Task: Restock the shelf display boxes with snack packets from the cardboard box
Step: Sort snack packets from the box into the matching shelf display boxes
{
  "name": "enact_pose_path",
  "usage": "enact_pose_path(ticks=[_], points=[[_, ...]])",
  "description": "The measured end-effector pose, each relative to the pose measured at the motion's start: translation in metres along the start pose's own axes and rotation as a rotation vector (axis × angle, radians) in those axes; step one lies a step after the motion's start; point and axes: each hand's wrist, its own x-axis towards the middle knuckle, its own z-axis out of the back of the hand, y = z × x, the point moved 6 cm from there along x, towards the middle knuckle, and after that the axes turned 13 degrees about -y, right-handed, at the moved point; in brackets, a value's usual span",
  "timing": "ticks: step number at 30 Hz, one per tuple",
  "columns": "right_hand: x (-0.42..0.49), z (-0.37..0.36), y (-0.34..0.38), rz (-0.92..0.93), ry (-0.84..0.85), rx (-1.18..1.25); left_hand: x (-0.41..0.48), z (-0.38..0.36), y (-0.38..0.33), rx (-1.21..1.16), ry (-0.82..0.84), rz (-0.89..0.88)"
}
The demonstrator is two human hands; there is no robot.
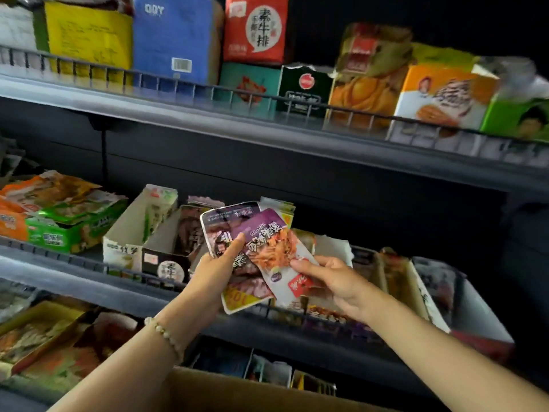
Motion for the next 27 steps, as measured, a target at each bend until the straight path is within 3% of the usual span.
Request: enact_pose_path(ticks=[7, 12, 20, 23, 27], points=[[-0.015, 0.105, -0.02, -0.054, -0.192, 0.327, -0.042, -0.091, 0.048, 0.082, 0.228, 0.094], [-0.034, 0.171, -0.025, 0.008, -0.272, 0.199, -0.059, -0.141, 0.074, 0.198, 0.259, 0.082], [-0.058, 0.312, 0.024, 0.25, -0.647, -0.049, -0.057, -0.18, 0.081, 0.3, 0.295, 0.032], [-0.055, 0.315, 0.028, 0.275, -0.593, -0.147, -0.055, -0.177, 0.08, 0.33, 0.274, 0.0], [-0.035, 0.265, 0.022, 0.278, -0.476, -0.217, -0.039, -0.143, 0.066, 0.37, 0.168, -0.063]])
